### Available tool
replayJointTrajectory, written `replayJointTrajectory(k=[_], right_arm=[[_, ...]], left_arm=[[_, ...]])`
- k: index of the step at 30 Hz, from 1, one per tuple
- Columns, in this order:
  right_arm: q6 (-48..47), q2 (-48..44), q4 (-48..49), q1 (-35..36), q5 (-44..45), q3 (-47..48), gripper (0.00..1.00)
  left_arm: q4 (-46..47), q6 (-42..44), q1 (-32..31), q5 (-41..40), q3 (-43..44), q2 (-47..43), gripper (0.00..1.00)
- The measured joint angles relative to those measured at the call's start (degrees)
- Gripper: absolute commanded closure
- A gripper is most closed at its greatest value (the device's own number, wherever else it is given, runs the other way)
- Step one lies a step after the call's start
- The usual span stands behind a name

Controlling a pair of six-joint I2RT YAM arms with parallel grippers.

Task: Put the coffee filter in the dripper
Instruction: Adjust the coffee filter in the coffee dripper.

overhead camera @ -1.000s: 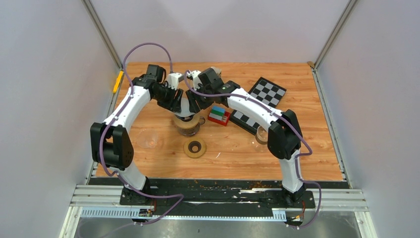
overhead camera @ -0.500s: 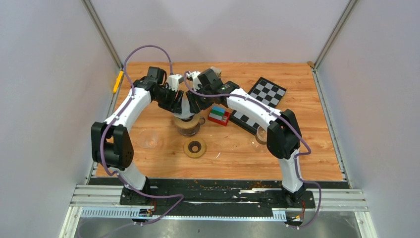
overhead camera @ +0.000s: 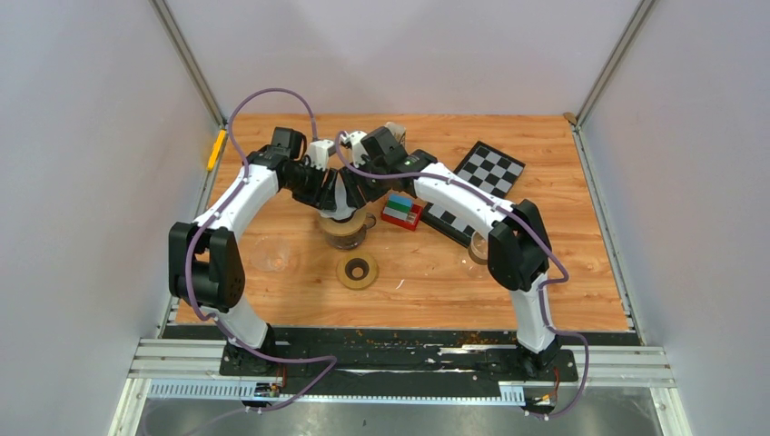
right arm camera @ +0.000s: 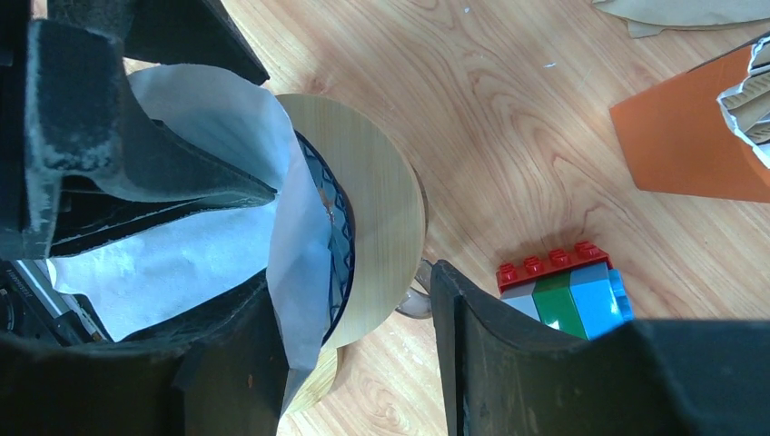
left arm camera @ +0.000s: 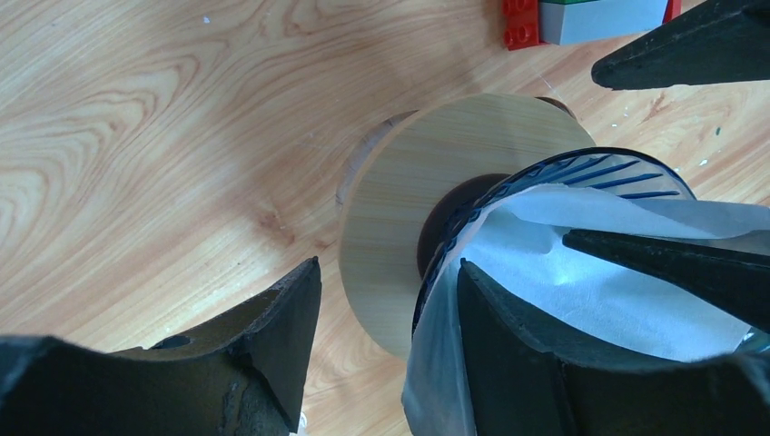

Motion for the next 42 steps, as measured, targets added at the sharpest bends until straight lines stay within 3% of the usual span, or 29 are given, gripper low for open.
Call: replayJointTrajectory(k=[12,20,42], right_arm=[[-0.07,0.48,0.39,0.02,0.42,0.0,0.43],[-0.44,0.48,0.04,0.0,0.13,0.02,0.4],[-0.66,-0.72,-2.47,0.0,-2.45,2.58,0.37]], left_arm=[[-0.24,-0.04,0.0,0.13,0.11,0.0,0.34],[-2.69,0.57,0.02,-1.09,1.99,-0.42,0.27],[-5.57,1.01,0.02,-0.85,5.75,-2.25,0.25]])
